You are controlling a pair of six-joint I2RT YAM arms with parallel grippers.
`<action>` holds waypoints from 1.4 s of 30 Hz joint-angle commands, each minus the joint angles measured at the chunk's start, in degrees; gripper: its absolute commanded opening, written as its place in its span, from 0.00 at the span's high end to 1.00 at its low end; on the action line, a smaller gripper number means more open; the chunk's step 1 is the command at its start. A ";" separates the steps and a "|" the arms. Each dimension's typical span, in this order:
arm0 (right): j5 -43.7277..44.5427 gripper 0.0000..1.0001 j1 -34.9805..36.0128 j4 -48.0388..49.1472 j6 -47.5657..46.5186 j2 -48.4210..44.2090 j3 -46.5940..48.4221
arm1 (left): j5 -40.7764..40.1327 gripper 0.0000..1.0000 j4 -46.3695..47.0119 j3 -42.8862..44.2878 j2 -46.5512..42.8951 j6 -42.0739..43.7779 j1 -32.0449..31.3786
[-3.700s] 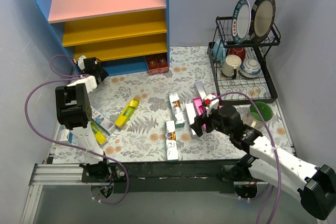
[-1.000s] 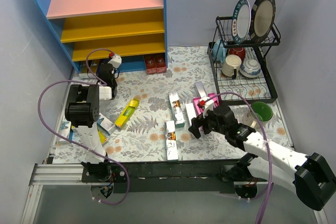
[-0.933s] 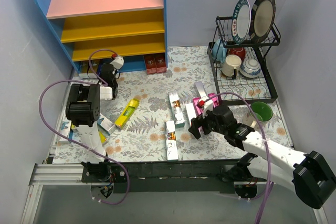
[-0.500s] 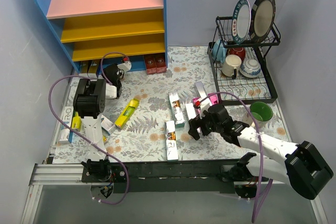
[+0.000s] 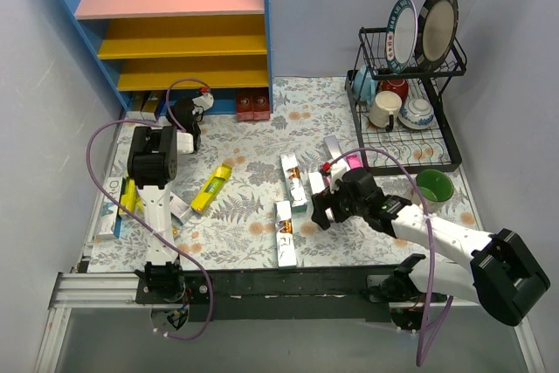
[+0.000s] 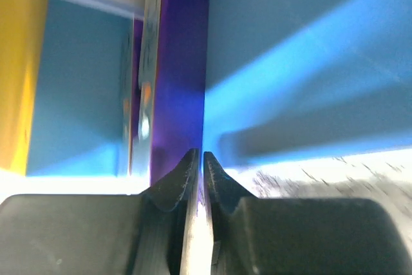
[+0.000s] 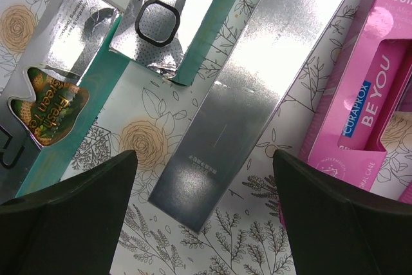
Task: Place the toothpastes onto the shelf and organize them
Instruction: Move the shelf to the corner of the board.
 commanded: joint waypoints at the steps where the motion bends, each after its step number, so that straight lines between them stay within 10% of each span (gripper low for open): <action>1: -0.41 0.06 0.21 -0.39 1.48 1.53 3.93 | -7.91 0.92 -6.93 9.35 2.78 -2.01 3.39; 25: -1.64 0.07 0.30 -0.13 2.62 0.57 4.37 | -22.25 0.91 13.63 -0.22 3.23 -5.00 4.02; 42: -1.91 0.07 0.21 -0.31 3.33 -1.10 4.90 | -19.36 0.86 4.94 -3.30 -3.89 -20.19 5.52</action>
